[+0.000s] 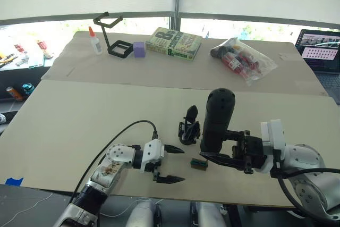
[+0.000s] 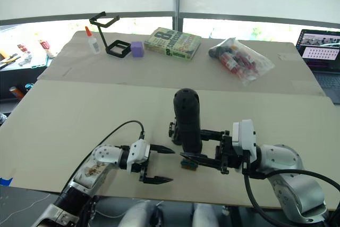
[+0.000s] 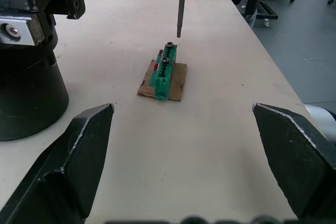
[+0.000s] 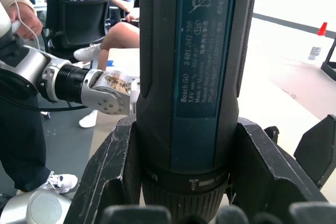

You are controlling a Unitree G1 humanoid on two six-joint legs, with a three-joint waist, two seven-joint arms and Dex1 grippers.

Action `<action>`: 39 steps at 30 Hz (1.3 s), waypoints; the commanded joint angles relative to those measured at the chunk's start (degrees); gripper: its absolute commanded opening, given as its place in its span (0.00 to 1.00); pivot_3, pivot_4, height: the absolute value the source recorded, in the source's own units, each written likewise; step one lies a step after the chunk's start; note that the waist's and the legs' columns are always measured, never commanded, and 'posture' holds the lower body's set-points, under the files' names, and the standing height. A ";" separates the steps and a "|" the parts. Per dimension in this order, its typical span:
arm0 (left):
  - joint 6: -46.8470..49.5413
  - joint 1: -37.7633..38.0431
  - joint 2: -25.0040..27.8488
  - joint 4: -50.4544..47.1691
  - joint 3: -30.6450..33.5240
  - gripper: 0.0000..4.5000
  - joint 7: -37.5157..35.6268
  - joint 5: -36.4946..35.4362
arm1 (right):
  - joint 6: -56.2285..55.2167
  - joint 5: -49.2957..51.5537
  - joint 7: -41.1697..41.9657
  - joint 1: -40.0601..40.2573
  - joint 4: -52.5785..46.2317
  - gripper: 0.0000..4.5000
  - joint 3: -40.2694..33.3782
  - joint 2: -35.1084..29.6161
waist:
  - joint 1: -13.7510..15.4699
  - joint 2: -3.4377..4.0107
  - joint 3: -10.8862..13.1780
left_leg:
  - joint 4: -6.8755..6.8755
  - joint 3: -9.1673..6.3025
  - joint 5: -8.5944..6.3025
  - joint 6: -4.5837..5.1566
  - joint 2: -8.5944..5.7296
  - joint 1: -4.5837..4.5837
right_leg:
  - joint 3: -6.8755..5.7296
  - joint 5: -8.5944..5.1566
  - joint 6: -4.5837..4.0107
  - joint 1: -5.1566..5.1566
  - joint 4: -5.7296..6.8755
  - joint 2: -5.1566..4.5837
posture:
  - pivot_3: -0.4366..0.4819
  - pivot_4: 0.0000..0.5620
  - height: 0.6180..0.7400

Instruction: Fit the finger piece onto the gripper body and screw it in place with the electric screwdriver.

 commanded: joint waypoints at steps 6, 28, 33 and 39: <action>3.81 -0.47 0.48 -4.53 -0.68 1.00 1.15 -0.30 | -2.68 -0.64 0.10 -0.79 -1.63 0.43 -1.60 0.96 | -0.03 0.00 0.00 | 0.00 0.00 0.00 0.01 0.00 -0.02 | 0.00 0.00 0.00 0.00 0.00 0.00 | 0.48 0.27 1.00; 2.88 0.78 0.83 -3.89 -0.71 1.00 1.16 -0.07 | -3.38 -2.33 0.82 0.32 -1.22 0.43 -1.59 1.07 | -0.02 0.00 0.00 | 0.00 0.00 0.00 0.00 0.00 -0.02 | 0.00 0.00 0.01 -0.01 0.00 0.01 | 0.48 0.27 1.00; 1.77 1.09 0.84 -3.02 -0.83 1.00 1.14 0.08 | -3.42 -2.51 0.92 0.22 -1.18 0.43 -1.27 1.29 | -0.04 0.00 0.00 | 0.00 0.00 0.00 0.00 0.00 0.00 | 0.00 0.00 0.00 0.00 0.00 0.01 | 0.48 0.27 1.00; 0.45 0.84 0.58 -1.14 -0.97 1.00 0.92 0.30 | -3.54 -2.90 0.84 0.21 -1.15 0.43 -1.16 1.63 | -0.03 0.00 0.00 | 0.00 0.00 0.00 0.00 0.00 0.00 | 0.00 0.00 0.00 0.00 0.00 0.01 | 0.48 0.27 1.00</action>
